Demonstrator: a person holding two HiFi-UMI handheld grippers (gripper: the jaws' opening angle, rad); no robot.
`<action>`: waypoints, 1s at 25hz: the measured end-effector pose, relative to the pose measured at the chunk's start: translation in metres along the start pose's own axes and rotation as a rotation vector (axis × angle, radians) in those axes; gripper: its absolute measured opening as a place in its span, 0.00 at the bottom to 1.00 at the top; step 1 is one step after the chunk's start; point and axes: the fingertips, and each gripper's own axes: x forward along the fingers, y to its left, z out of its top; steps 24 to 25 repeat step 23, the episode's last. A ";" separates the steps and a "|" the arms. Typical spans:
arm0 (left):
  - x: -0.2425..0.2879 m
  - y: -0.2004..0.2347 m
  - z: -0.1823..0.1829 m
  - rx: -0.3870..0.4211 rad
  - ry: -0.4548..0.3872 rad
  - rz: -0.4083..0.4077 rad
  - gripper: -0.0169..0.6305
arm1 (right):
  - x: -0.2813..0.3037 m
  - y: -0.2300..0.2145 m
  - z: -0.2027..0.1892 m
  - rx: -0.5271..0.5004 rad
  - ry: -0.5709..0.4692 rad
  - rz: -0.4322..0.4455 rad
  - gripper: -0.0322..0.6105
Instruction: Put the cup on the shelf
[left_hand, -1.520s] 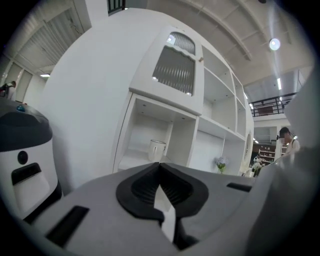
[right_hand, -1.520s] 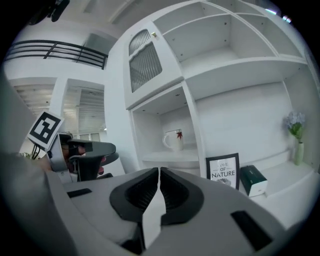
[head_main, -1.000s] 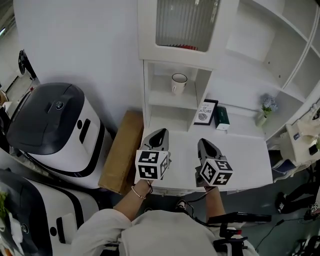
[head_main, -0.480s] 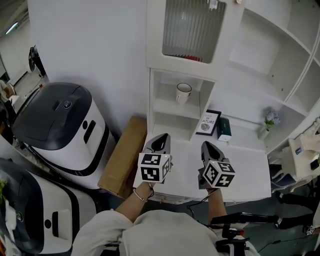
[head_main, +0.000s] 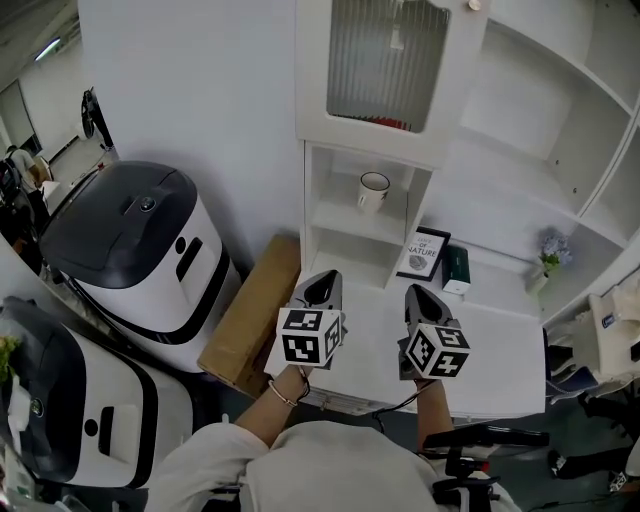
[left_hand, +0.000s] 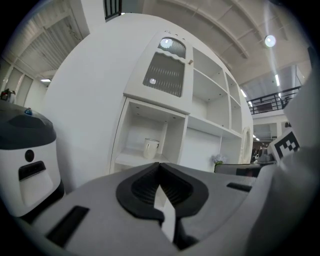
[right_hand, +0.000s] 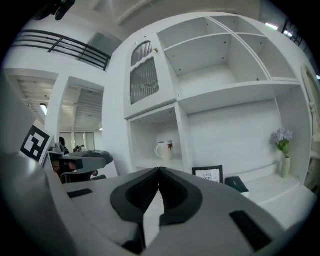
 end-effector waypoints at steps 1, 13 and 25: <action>0.000 -0.001 0.000 0.001 -0.002 0.001 0.04 | 0.000 -0.002 -0.001 -0.005 0.002 -0.004 0.09; 0.000 -0.016 -0.008 -0.004 0.006 0.002 0.04 | -0.011 -0.010 -0.006 -0.029 0.020 -0.007 0.09; -0.008 -0.013 -0.011 -0.008 0.005 0.007 0.04 | -0.016 -0.005 -0.008 -0.040 0.025 -0.005 0.09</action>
